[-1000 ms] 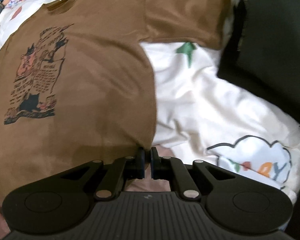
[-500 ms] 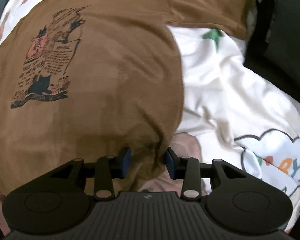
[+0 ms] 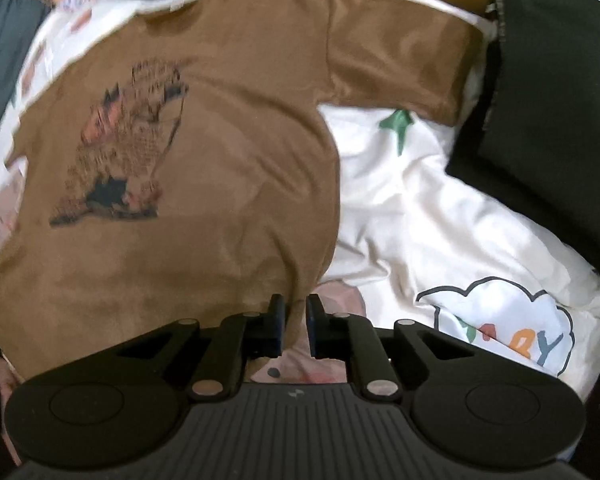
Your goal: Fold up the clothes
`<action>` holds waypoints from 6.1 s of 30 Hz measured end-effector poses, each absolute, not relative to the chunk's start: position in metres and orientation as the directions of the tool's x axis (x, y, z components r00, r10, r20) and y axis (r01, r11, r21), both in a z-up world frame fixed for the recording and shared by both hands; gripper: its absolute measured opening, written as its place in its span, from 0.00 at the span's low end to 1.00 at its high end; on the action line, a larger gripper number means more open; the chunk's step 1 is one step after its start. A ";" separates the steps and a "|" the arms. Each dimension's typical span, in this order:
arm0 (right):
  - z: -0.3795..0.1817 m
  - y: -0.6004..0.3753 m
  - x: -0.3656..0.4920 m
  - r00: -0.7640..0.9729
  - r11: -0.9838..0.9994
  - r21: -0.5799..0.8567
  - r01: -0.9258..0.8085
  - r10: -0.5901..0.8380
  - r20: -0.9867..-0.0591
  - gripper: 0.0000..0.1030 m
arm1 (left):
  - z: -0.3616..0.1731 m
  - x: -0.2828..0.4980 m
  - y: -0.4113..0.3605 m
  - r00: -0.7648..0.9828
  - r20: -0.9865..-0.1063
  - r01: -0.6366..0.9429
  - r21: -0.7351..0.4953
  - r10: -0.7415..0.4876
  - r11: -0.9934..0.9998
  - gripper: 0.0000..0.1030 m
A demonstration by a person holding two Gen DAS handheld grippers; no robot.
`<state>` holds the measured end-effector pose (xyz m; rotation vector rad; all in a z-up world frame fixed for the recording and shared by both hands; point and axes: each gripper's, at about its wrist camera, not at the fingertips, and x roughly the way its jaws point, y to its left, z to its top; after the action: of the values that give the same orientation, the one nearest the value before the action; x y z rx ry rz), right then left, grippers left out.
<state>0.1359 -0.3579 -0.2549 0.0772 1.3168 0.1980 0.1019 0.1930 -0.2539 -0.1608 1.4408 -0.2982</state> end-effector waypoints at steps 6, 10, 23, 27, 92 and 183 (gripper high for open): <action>-0.204 -0.373 0.129 0.393 0.964 0.235 -0.127 0.266 -0.880 0.41 | -0.202 0.128 0.182 0.210 -0.946 0.116 -0.226 -0.246 0.967 0.48; -0.165 -0.385 0.123 0.481 0.957 0.237 -0.169 0.290 -0.828 0.41 | -0.177 0.147 0.158 0.268 -0.936 0.144 -0.195 -0.228 0.970 0.52; -0.069 -0.460 0.076 0.616 0.971 0.143 -0.194 0.233 -0.753 0.78 | -0.112 0.200 0.059 0.357 -0.906 0.197 -0.164 -0.227 0.967 0.63; -0.067 -0.477 0.068 0.606 0.967 0.135 -0.217 0.242 -0.757 0.85 | -0.112 0.216 0.023 0.353 -0.906 0.175 -0.182 -0.234 0.968 0.63; -0.305 -0.334 0.026 0.312 0.964 0.217 0.152 0.161 -0.936 0.47 | -0.244 0.150 0.124 0.150 -0.974 0.065 -0.164 -0.172 0.984 0.64; -0.208 -0.366 -0.023 0.259 0.977 0.151 0.148 0.109 -0.960 0.05 | -0.267 0.137 0.128 0.105 -0.985 0.084 -0.132 -0.140 0.988 0.68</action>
<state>-0.0232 -0.3660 -0.2082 0.2282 1.3122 -0.0267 0.1374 0.1279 -0.2669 -0.0465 1.4565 -0.1651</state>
